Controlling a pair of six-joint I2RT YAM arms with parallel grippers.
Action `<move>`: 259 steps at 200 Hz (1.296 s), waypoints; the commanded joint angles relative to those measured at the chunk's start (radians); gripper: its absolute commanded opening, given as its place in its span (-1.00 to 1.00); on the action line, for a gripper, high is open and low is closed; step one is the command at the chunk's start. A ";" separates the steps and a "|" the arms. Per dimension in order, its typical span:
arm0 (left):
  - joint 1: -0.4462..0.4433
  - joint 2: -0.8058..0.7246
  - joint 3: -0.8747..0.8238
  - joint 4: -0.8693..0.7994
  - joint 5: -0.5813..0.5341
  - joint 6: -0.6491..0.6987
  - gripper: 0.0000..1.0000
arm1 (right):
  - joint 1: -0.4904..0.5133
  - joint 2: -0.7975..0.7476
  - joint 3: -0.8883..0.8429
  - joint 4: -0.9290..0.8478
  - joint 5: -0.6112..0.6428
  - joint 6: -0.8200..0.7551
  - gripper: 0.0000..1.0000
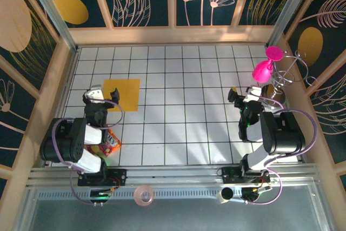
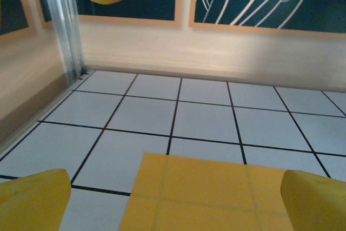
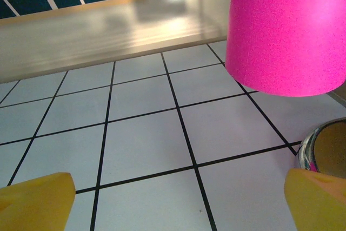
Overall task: Fold a paper plane with a square sheet of paper (pick it up from the middle)
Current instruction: Move the square sheet of paper to the center of the table.
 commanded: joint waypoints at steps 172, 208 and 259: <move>0.004 -0.391 0.359 -1.042 0.195 -0.495 0.98 | 0.427 -0.165 0.615 -1.025 -0.078 0.398 0.98; 0.004 -0.160 0.471 -1.102 0.269 -0.510 0.92 | 0.440 -0.062 0.663 -1.008 -0.168 0.486 0.96; 0.004 0.086 0.597 -1.141 0.320 -0.548 0.92 | 0.455 0.031 0.692 -0.986 -0.244 0.557 0.95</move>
